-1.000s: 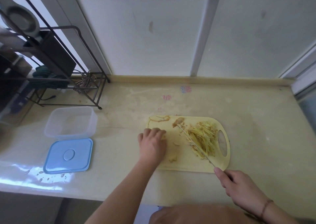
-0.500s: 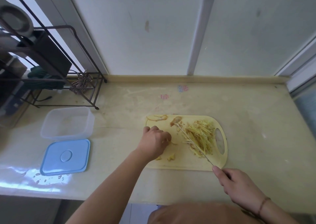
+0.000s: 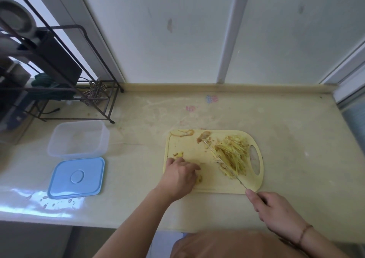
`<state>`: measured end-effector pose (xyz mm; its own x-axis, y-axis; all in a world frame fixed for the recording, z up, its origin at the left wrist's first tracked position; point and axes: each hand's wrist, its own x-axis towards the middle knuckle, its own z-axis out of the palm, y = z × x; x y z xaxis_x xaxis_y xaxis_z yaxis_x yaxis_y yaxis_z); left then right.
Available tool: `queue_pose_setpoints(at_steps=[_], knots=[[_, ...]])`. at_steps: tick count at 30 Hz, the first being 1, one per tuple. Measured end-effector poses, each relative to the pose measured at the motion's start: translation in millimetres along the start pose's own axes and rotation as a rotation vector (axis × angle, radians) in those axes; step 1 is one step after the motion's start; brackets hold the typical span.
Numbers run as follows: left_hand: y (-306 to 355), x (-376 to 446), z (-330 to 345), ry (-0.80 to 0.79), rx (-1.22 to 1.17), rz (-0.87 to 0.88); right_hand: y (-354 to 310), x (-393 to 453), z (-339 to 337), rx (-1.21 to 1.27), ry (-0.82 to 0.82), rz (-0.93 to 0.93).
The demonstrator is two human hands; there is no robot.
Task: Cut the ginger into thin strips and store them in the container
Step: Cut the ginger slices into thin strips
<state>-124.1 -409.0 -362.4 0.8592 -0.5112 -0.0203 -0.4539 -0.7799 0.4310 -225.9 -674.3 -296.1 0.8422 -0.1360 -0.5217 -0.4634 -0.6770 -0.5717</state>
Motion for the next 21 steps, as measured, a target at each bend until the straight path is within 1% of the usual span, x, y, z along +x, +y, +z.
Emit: queue_pose_setpoints(at_steps=[3, 5, 12, 15, 17, 21], knots=[[-2, -10, 4, -0.065, 0.093, 0.064, 0, -1, 0, -0.006, -0.002, -0.002], [1, -10, 6, -0.072, 0.092, 0.061, 0, -1, 0, -0.007, -0.003, -0.003], [4, -13, 23, 0.048, 0.055, 0.019, 0, -3, 0, -0.022, -0.003, 0.000], [12, -15, 31, 0.121, 0.055, -0.038, 2, -1, 0, -0.009, -0.002, 0.008], [20, -14, 35, 0.154, 0.041, -0.119, 3, 0, 1, 0.001, -0.004, 0.014], [43, -10, 37, 0.132, 0.006, -0.257, 3, 0, 3, 0.012, -0.014, 0.019]])
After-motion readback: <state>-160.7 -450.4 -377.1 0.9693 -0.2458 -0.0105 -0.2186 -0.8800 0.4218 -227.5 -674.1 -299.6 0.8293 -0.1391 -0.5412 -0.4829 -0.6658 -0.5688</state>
